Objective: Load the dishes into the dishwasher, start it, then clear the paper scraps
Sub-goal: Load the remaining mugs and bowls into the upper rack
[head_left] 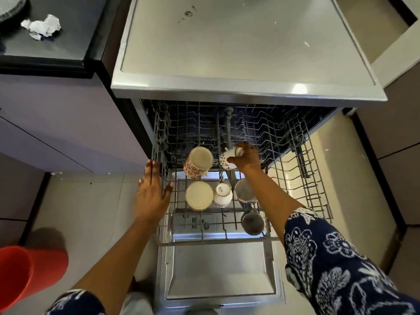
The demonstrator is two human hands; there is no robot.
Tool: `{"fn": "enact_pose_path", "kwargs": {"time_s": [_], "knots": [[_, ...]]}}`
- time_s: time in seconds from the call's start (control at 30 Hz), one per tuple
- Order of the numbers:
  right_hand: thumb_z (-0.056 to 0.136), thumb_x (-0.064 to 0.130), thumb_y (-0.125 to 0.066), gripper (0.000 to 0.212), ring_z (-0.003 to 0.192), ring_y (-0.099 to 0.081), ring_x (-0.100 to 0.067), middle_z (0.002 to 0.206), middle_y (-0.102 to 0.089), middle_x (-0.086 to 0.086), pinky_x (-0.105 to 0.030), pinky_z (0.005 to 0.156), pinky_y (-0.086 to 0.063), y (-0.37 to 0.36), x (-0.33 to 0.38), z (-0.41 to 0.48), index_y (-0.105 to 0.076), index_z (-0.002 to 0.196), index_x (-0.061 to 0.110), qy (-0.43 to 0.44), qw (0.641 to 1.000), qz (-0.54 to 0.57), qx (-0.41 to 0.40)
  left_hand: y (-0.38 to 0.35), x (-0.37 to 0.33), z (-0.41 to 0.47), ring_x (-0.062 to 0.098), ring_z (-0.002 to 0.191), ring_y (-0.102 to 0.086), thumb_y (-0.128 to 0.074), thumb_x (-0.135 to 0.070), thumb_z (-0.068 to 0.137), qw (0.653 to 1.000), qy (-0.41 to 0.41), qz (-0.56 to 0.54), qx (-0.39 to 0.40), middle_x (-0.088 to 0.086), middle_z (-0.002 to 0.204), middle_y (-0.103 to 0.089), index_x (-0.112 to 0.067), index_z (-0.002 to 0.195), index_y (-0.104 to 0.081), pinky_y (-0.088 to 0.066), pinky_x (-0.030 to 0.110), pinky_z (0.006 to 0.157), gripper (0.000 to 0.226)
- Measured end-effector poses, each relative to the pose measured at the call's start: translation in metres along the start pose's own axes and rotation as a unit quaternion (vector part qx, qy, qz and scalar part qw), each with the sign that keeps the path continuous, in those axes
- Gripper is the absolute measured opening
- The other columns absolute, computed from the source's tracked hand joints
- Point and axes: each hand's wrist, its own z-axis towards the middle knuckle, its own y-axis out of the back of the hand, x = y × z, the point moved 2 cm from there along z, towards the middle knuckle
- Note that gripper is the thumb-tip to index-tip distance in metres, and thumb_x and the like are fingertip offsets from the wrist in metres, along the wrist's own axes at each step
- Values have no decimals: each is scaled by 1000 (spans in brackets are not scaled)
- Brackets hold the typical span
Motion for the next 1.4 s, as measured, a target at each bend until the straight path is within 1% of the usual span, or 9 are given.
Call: {"fn": "enact_pose_path", "kwargs": {"time_s": [0.07,0.2,0.37,0.47,0.63,0.77,0.97,1.13,1.4], "knots": [[78,22,-73,62,123,-46,-30,136,-42,-14,-30,101,-38,-4,5,3,-45,133,16,33,996,-78,18,-2,2,1,28,146,-11,-37,-50,94,1000,-11,0,-3,3,160,1,-19,152,0,-24,52,114,75],[77,27,-71,67,124,-44,-29,138,-43,-14,-27,95,-40,-16,10,5,-40,136,17,72,984,-156,52,-3,3,0,24,146,-9,-37,-49,96,1000,-13,-3,-7,0,160,3,-20,152,2,-23,50,115,74],[77,23,-72,69,125,-44,-32,138,-43,-16,-32,99,-40,-17,15,7,-40,138,16,100,973,-194,70,-6,6,1,27,145,-14,-38,-48,96,1000,-14,-6,-10,0,160,1,-21,152,1,-26,51,113,73],[75,19,-73,74,126,-44,-35,142,-37,-18,-36,100,-42,-13,22,10,-38,141,18,105,963,-224,108,-7,6,1,27,145,-15,-38,-47,96,1000,-13,-10,-13,0,160,1,-21,152,1,-25,51,113,73],[68,20,-79,73,118,-51,-34,135,-48,-15,-36,96,-47,-15,26,12,-48,135,21,121,957,-242,108,-8,6,1,27,144,-16,-37,-46,97,1000,-11,-12,-18,-2,160,2,-23,152,1,-25,51,114,70],[68,26,-80,72,121,-49,-33,134,-50,-15,-35,97,-43,-19,29,11,-50,133,21,128,951,-262,102,-9,7,1,25,145,-15,-37,-44,98,1000,-15,-11,-23,-3,160,3,-24,152,2,-24,51,114,70],[69,23,-80,69,119,-50,-35,132,-51,-16,-35,94,-44,-20,27,13,-50,132,18,144,945,-275,101,-10,6,1,24,145,-14,-38,-42,98,999,-15,-12,-29,-2,160,1,-24,152,1,-23,52,114,69],[66,21,-83,68,117,-54,-33,126,-59,-14,-36,93,-45,-18,25,15,-54,127,14,142,945,-269,123,-13,10,2,20,146,-10,-38,-40,99,999,-19,-8,-30,-3,160,4,-23,151,4,-16,48,117,69],[66,26,-83,75,120,-51,-33,130,-56,-14,-39,98,-45,-20,36,10,-47,131,10,150,925,-320,143,-13,11,4,23,146,-11,-38,-41,99,999,-20,7,-33,0,160,3,-22,152,2,-12,47,117,69]]}}
